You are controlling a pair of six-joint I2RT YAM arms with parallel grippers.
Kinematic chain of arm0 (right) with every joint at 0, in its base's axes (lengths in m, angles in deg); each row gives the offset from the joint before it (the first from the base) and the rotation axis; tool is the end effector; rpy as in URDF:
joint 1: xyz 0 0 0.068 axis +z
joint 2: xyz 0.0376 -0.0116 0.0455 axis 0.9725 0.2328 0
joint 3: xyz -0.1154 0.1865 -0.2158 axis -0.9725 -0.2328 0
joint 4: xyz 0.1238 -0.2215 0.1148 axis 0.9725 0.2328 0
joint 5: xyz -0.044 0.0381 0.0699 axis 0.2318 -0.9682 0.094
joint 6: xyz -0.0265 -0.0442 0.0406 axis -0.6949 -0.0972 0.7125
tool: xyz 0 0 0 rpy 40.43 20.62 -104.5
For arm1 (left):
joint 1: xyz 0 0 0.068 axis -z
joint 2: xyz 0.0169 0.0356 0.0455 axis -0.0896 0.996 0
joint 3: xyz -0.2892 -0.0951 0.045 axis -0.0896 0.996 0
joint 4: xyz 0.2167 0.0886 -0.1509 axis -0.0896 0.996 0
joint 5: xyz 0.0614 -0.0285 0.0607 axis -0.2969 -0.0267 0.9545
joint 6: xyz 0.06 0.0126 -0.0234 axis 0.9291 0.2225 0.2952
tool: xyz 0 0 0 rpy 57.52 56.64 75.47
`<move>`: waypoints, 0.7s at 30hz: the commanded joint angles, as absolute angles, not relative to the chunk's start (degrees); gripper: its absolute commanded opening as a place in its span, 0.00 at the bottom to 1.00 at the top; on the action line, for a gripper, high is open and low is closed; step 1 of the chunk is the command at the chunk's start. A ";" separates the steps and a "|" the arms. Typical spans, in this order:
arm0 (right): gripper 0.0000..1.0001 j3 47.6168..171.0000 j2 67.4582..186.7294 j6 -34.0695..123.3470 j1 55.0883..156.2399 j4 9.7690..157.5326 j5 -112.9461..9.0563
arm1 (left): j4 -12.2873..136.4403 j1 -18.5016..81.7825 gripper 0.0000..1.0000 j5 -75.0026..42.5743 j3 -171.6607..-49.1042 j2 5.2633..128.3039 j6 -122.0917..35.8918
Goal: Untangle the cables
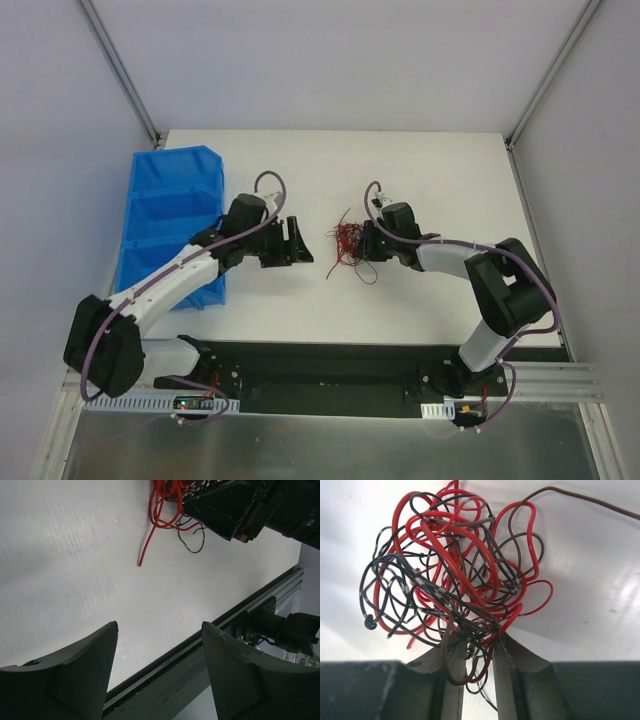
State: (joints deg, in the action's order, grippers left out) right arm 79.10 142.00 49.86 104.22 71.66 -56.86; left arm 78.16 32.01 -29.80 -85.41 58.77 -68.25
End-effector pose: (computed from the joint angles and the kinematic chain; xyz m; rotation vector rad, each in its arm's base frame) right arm 0.3147 0.1777 0.1681 -0.4332 2.2681 0.6108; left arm 0.2352 -0.1406 0.2873 0.0366 2.3121 -1.0194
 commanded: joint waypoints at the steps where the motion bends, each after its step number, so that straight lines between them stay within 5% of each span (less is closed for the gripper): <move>1: 0.29 78.59 139.36 48.02 106.86 67.67 -58.20 | 72.35 36.69 0.64 -28.96 -91.02 67.47 -67.47; 7: 0.34 78.32 138.56 47.41 107.21 67.76 -56.00 | 72.27 39.85 0.76 -30.19 -98.49 78.55 -65.45; 21: 0.43 78.94 137.68 46.61 106.95 69.43 -53.62 | 74.29 43.37 0.43 -20.01 -104.05 88.68 -67.46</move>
State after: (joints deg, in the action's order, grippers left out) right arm 78.78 140.14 47.65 107.28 70.04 -54.96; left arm 73.61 43.69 -25.65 -102.68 89.44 -66.98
